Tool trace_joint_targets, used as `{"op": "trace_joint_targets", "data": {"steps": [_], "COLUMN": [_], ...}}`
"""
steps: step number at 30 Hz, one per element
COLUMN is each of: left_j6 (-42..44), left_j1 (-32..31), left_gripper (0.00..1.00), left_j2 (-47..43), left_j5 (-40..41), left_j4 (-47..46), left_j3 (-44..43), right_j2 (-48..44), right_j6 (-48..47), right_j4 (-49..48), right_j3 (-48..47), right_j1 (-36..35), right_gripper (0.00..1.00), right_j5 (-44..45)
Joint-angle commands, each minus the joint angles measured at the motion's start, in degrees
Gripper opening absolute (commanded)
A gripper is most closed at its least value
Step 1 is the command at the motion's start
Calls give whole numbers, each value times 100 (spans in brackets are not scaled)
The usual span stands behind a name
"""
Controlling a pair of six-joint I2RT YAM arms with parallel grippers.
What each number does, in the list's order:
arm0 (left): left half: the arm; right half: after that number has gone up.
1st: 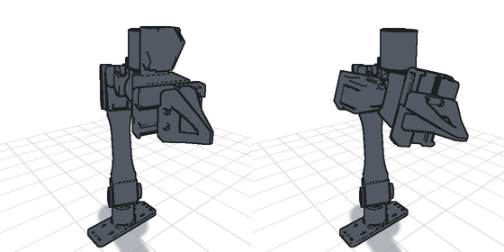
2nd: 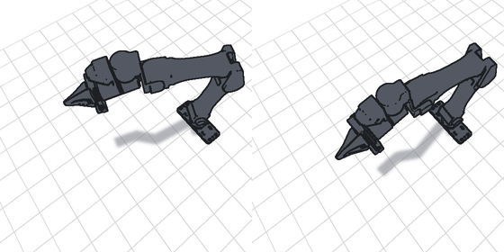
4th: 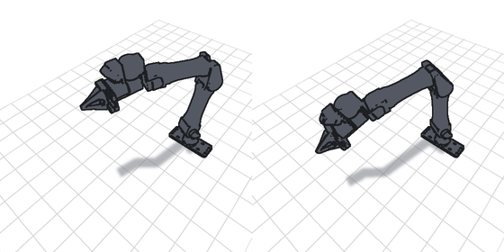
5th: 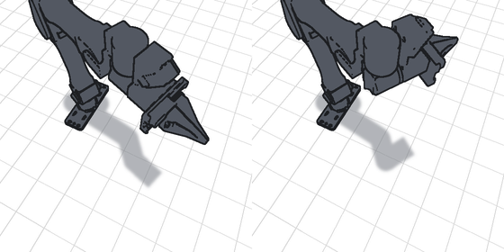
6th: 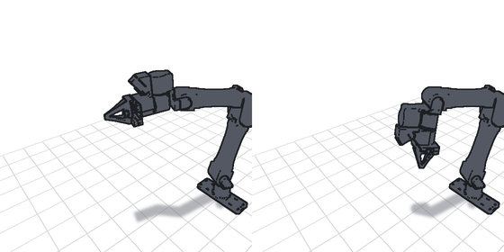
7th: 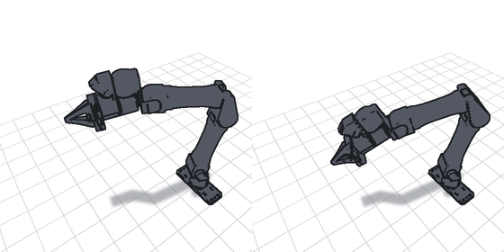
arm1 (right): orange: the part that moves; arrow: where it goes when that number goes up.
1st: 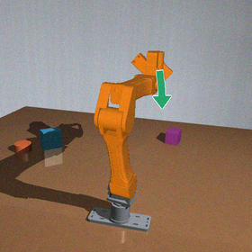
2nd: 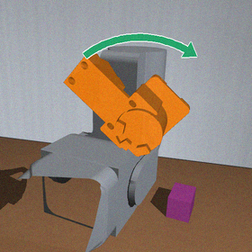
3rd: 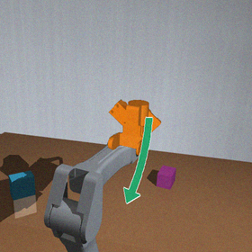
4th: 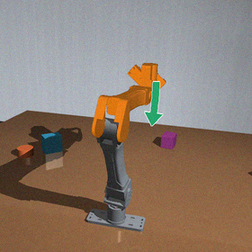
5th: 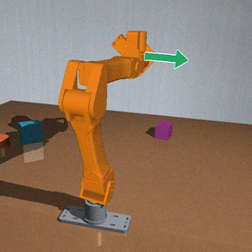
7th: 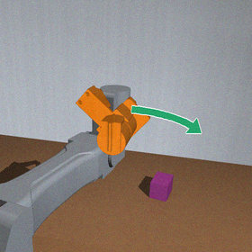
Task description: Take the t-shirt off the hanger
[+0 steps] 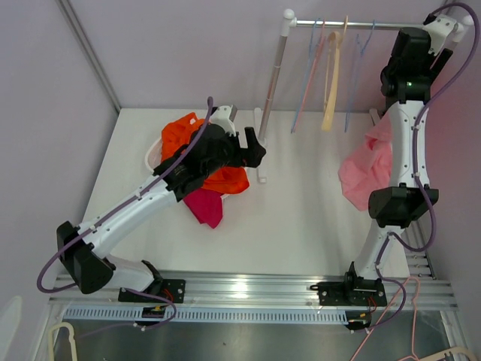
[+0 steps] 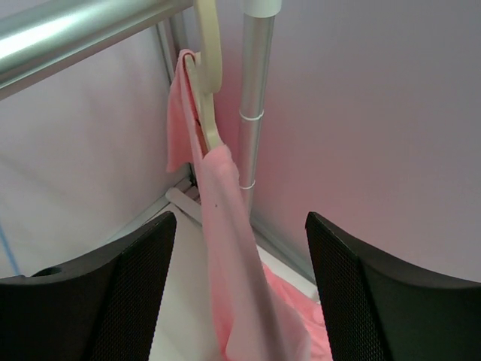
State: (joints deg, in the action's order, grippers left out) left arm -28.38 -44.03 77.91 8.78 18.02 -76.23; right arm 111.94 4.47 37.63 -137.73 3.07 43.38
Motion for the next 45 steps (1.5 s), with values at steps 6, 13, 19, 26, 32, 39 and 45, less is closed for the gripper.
{"op": "trace_joint_targets", "data": {"steps": [6, 13, 19, 26, 32, 39, 45], "left_j6": [351, 474, 588, 711, 825, 843, 773], "left_j1": [-360, -756, -932, -1037, -1134, -1169, -1169], "left_gripper": [100, 100, 99, 100, 100, 99, 99], "left_j2": [31, 49, 40, 58, 5, -223, -224], "left_j5": [-16, 212, 353, 397, 511, 511, 423], "left_j4": [-326, -203, -159, -89, 17, 52, -18], "left_j3": [-50, -77, -147, -252, -235, 2, 143], "right_j2": [354, 601, 891, 1093, 1198, 1409, 1243], "right_j6": [-262, -51, -60, 98, 133, 309, 362], "right_j4": [-774, -1108, -1600, -2074, -2584, -2883, -2866], "right_j3": [-333, -377, -491, -588, -588, -667, -650], "right_j1": [413, 809, 888, 950, 967, 985, 985], "right_gripper": [73, 63, 58, 49, 32, 0, 0], "right_j5": [347, 13, -198, -479, -646, -953, -1594]}}
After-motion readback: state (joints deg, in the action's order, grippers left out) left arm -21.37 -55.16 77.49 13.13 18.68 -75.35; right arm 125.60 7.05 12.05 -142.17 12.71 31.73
